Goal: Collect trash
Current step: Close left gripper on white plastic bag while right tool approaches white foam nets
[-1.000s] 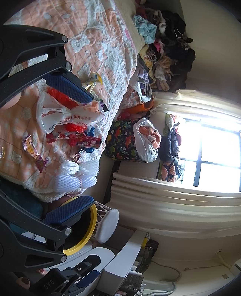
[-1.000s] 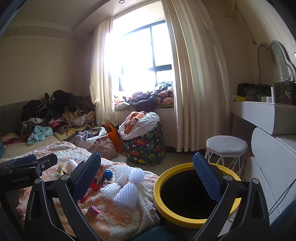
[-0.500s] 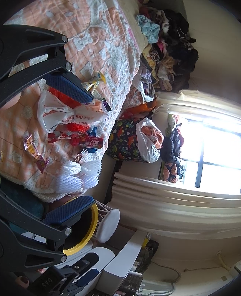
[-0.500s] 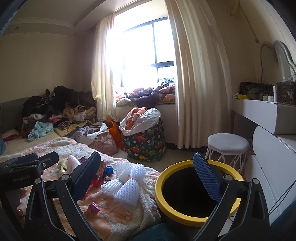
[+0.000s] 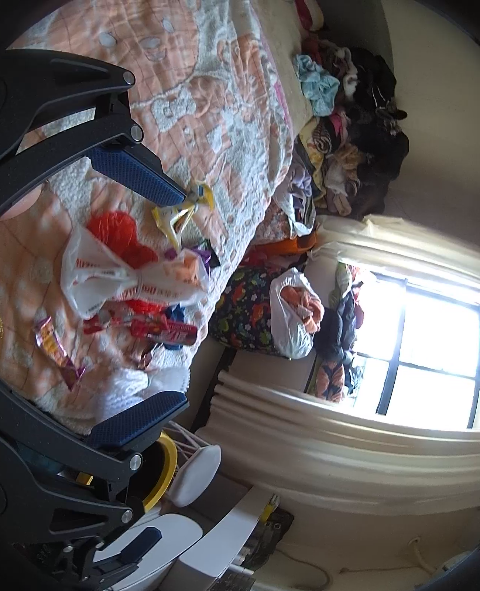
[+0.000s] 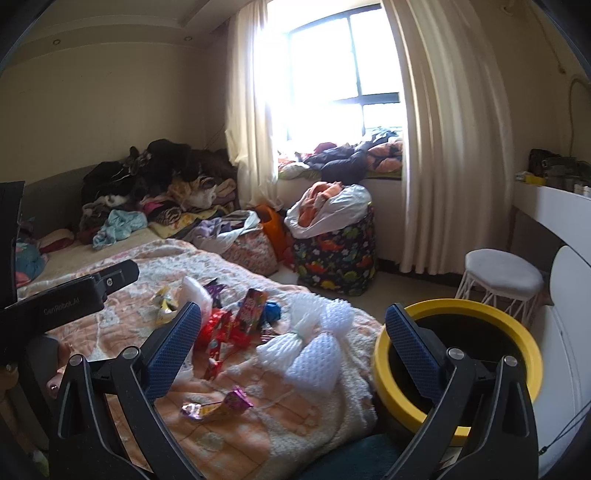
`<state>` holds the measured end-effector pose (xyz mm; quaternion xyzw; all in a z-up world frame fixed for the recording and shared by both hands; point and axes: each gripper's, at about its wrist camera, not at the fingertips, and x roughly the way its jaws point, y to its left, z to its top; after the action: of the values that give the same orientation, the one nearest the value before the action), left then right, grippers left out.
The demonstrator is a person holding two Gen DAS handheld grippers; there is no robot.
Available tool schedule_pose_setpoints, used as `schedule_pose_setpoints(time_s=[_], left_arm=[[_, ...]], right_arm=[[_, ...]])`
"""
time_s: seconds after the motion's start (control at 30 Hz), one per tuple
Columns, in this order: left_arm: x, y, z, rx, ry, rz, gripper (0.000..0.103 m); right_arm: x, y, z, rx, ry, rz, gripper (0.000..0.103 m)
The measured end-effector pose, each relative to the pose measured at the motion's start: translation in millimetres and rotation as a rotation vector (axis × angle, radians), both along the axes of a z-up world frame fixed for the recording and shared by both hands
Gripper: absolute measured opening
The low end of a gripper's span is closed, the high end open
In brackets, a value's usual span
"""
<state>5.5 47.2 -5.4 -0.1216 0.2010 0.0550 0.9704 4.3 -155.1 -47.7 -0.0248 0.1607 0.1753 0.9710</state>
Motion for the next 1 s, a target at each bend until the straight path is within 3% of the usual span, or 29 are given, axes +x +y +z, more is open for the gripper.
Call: schedule_pose_setpoints(time_s=[0.37, 0.77, 1.0], left_arm=[[4.7, 45.7, -12.7, -0.053, 0.023, 0.051, 0.092], [43.5, 29.8, -38.1, -0.090, 0.116, -0.117, 0.092], [67.7, 13.3, -49.2, -0.059, 0.190, -0.125, 0.092]], right_arm=[[20.5, 30.3, -1.5, -0.022, 0.058, 0.113, 0.097], [82.1, -7.4, -14.6, -0.041, 0.171, -0.028, 0.097], [113.2, -19.5, -24.3, -0.069, 0.258, -0.043, 0.095]])
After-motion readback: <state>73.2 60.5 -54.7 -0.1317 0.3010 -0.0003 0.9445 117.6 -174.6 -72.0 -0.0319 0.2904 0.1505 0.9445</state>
